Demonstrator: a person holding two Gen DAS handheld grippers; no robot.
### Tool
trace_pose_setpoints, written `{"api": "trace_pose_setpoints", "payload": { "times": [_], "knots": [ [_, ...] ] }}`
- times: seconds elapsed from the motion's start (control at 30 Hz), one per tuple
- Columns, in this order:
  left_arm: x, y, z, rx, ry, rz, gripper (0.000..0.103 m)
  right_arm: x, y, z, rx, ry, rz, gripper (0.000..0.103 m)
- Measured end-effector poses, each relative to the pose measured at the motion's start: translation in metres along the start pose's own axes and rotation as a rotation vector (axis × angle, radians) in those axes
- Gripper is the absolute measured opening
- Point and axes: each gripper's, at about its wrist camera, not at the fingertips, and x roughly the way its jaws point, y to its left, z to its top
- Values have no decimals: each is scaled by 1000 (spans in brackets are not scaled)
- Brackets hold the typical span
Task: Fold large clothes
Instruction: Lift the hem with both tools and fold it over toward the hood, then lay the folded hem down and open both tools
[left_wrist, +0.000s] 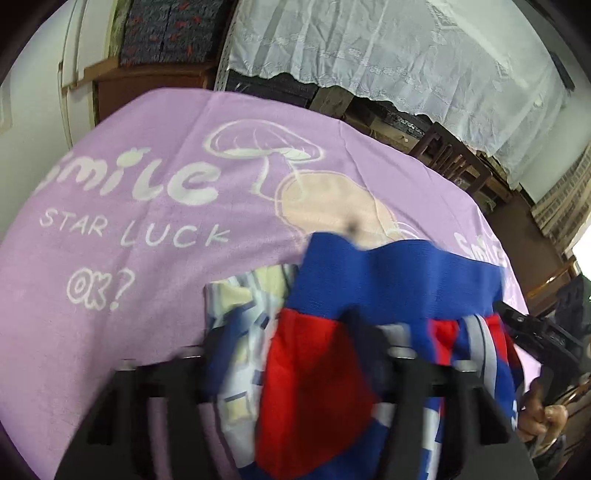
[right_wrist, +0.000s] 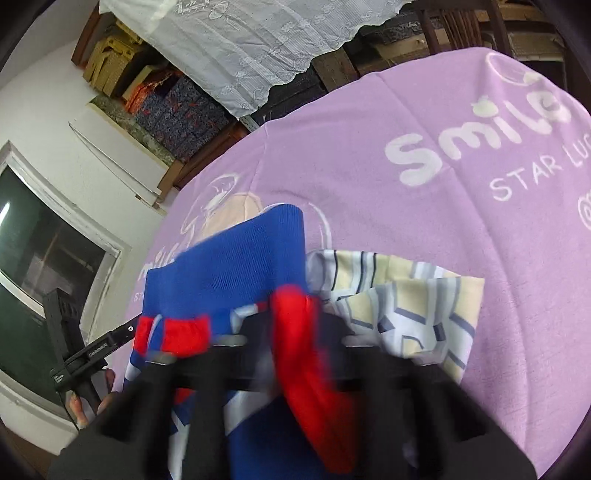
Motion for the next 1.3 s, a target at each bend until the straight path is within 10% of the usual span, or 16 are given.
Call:
{"api": "trace_pose_setpoints", "payload": {
  "times": [0.1,0.33,0.47,0.63,0.83,1.07,1.2,1.3],
  "knots": [
    [-4,-11,-2,42,-39,79,15,-18,8,3,-19,-77,-5,14],
    [0,-1,-2,20,-53,112,15,15,-18,-4,21,-3,-104,12],
    [7,5,-3,10,-44,133,21,18,-15,-8,-14,-17,-137,15],
    [-13,9,-2,-33,-60,116,29,-5,-19,-5,39,-80,-97,44],
    [-64,-27,-5,55,-167,65,39,-43,7,-6,0,-155,-18,44],
    [-28,-78,-36,232,-70,77,42,-9,40,-33,-73,-15,38,43],
    [4,-50,-40,178,-17,134,65,2,14,-35,-23,19,4,25],
    [-1,-32,-35,101,-7,101,61,-7,3,-35,28,-2,-13,26]
  ]
}}
